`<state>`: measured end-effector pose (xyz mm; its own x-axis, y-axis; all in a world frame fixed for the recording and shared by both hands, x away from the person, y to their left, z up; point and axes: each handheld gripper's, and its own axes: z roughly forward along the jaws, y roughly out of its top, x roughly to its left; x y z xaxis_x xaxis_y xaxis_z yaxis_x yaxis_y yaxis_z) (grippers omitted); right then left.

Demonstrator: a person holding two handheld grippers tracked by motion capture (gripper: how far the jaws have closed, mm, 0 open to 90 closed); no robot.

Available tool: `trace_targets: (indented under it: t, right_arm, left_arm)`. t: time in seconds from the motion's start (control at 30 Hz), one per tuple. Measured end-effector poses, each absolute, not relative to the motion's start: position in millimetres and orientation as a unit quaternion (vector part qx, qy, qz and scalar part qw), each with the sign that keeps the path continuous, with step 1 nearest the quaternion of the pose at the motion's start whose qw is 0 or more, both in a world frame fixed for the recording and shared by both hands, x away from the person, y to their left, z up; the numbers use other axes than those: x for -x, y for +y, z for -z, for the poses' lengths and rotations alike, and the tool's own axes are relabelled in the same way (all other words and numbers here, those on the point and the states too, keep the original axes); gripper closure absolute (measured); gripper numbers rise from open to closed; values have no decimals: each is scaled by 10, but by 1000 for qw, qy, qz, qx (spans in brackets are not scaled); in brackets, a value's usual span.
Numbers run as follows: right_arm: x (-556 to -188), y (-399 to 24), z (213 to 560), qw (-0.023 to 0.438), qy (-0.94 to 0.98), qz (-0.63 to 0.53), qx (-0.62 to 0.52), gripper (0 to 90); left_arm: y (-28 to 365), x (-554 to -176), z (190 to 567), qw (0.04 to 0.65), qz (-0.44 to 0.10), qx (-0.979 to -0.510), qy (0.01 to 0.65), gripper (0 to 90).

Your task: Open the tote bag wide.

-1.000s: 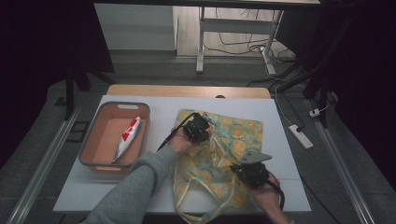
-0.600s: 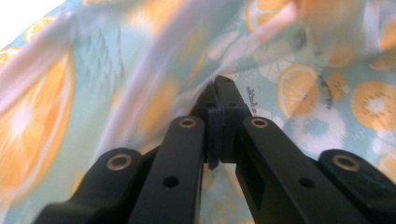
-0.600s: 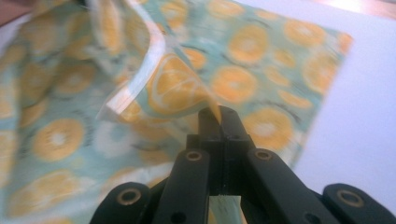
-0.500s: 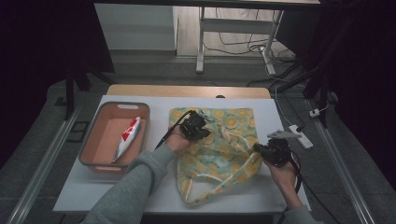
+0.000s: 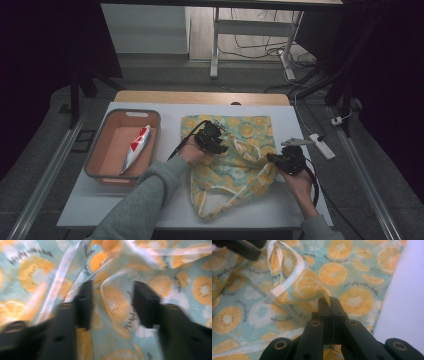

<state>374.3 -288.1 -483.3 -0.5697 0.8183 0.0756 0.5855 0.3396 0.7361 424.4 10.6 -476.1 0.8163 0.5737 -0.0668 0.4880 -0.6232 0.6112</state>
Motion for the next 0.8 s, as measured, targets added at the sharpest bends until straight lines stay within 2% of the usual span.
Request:
trace_targets:
  t: [0.07,0.13,0.47,0.8]
  right_arm:
    - [-3741,-2875,4824,156,804,-376,-433,891]
    - [-3740,-2868,4816,155,804,-378,-432,891]
    - [-3686,-2863,4775,153,807,-388,-417,891]
    - [-3659,-2872,4743,153,809,-399,-404,892]
  left_arm:
    - [165,-4139,4648,332,-63,-897,285,331]
    - [250,-4014,4530,346,-66,-896,271,285]
    - [963,-3429,4182,379,-84,-879,276,297]
    - [1596,-3440,4123,388,-101,-856,325,307]
